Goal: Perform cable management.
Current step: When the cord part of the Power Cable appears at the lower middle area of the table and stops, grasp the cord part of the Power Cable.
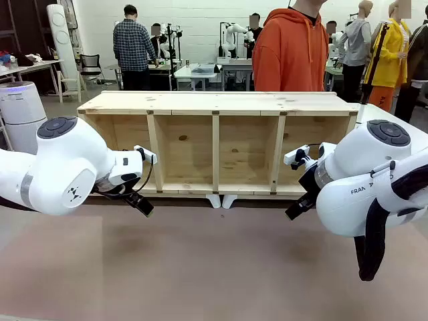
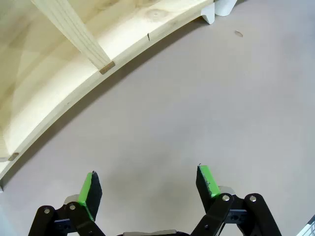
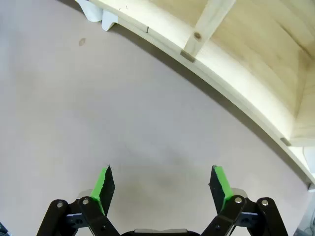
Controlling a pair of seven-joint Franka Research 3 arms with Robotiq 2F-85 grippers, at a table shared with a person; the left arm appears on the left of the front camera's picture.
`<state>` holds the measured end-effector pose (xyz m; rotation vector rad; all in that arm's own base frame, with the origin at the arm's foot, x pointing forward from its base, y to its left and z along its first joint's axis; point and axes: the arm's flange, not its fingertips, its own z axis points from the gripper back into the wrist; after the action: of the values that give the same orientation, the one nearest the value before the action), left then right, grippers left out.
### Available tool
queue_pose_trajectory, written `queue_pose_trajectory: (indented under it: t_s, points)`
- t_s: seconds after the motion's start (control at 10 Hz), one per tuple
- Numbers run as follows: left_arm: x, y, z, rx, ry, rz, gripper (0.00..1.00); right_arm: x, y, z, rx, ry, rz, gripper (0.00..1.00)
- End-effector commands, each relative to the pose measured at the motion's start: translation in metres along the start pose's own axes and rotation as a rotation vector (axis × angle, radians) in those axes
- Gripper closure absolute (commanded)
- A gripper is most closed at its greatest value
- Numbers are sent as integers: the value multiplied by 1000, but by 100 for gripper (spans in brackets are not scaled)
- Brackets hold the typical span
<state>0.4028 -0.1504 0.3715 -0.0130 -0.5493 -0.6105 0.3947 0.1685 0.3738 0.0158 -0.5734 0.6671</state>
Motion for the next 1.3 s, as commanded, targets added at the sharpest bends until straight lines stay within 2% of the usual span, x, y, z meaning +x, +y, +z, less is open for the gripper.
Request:
queue_pose_trajectory:
  t_s: [0.0, 1.1, 1.2]
  points:
    - [0, 0, 0, 0, 0, 0, 0, 0, 0, 0, 0, 0, 0, 0]
    - [0, -1, 0, 0, 0, -4, 0, 0, 0, 0, 0, 0, 2, 0]
    - [0, -2, 6, 3, 10, -9, 0, -1, 0, 8, -34, 5, 13, 0]
